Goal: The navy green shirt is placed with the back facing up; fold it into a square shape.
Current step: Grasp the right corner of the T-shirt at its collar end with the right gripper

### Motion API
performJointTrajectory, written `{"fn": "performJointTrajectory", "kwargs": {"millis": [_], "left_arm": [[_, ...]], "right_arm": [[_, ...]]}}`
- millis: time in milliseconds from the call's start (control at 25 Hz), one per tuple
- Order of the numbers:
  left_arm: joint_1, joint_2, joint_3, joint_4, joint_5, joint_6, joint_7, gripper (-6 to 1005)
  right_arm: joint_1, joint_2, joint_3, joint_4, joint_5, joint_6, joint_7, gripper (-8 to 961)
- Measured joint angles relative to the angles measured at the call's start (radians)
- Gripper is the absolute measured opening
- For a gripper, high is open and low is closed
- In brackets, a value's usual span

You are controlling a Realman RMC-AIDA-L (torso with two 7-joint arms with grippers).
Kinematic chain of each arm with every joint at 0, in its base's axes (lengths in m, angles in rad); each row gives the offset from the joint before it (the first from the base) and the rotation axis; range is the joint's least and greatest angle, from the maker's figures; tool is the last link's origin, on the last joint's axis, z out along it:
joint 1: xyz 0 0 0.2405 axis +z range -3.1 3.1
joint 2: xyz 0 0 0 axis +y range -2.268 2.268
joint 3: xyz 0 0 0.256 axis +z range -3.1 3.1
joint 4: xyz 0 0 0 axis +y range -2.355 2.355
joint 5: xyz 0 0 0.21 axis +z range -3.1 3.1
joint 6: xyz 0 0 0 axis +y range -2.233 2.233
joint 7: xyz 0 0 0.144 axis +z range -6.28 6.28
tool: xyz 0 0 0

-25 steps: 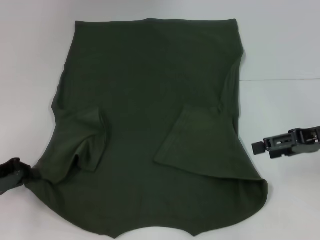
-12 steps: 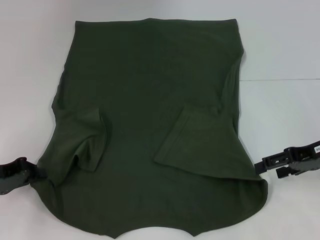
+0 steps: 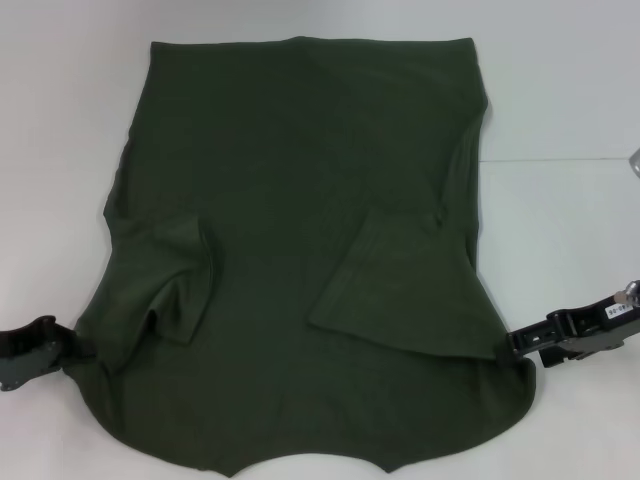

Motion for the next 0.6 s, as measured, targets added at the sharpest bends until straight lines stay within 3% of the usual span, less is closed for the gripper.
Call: {"fn": "performJointTrajectory", "kwargs": {"millis": [320, 600], "left_arm": [[0.0, -0.001, -0.004, -0.004, 0.0, -0.008, 0.001, 15], [0.0, -0.001, -0.001, -0.005, -0.011, -0.014, 0.003, 14]], "right_arm": [[0.017, 0.013, -0.042, 0.014, 0.0, 0.03, 0.007, 924], [0.025, 0.019, -0.086, 0.014, 0.0, 0.047, 0.026, 784]]}}
